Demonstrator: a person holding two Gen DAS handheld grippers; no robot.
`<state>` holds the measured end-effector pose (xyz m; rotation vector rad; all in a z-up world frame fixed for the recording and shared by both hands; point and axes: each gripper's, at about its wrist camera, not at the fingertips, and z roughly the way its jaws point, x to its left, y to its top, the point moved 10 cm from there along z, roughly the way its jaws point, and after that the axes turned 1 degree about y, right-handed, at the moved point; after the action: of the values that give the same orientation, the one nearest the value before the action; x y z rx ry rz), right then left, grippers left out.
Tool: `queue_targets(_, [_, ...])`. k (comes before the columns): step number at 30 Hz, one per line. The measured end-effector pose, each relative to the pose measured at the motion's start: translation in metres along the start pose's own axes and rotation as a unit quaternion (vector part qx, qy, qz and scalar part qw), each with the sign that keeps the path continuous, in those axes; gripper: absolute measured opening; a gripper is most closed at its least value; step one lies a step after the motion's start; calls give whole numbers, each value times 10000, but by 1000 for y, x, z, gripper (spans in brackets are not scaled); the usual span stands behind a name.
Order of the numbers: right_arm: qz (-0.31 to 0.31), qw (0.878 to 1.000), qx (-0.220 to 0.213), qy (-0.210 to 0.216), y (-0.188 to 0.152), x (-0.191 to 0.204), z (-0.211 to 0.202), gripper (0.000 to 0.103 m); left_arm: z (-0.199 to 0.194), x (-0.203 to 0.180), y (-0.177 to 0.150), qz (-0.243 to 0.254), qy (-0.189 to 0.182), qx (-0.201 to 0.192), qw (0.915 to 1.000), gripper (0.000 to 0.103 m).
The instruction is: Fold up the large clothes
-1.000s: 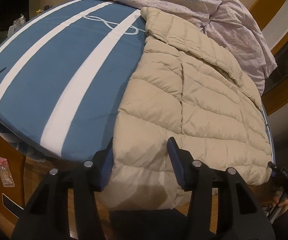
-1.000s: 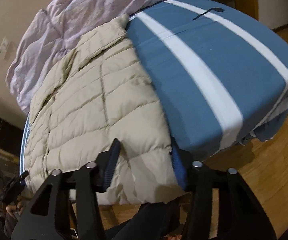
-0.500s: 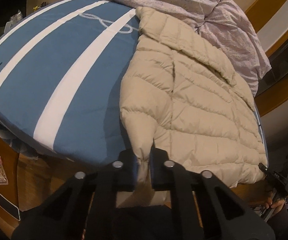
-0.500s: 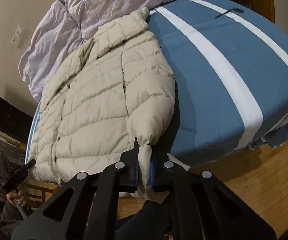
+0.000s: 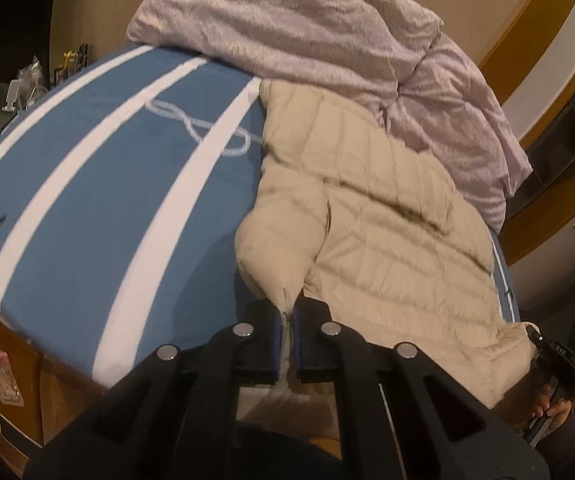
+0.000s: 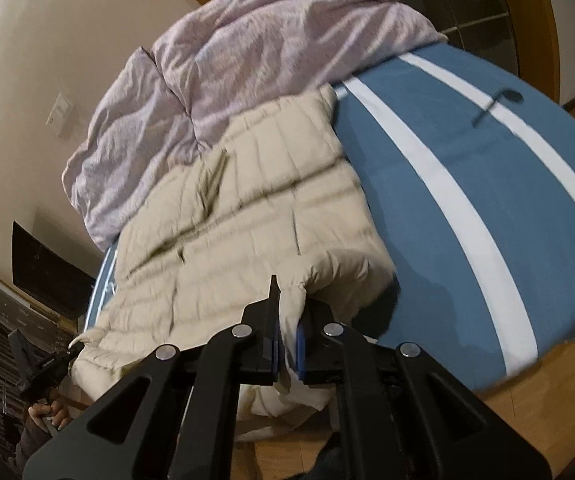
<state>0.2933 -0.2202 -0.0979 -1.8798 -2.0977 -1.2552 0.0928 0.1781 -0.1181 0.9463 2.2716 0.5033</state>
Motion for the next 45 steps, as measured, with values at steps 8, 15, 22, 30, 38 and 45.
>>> queue_targets(8, [-23,9998,-196,9,48,10,24,6,18,-12,52,26,35,-192,9998,5])
queue_targets(15, [39,9997,-239,-32,77,9,48,6,42,-20,93,47,67,-267,9996,4])
queue_targets(22, [142,9995,-278,-9,109,10,77,6,66,-27,134,33,41,-340,9994,4])
queue_targets(30, [188,9995,-266,-32,148,13,114,6,97,-30,172,-78,132,-368,9992,4])
queue_targets(38, [341,9992,-189,-79,187,5,154,6,137,-33,205,-251,261,-274,9990,4])
queue_targets(45, [444,9989,28,-145,210,-5,195,6,176,-35,232,-418,390,-127,9983,5])
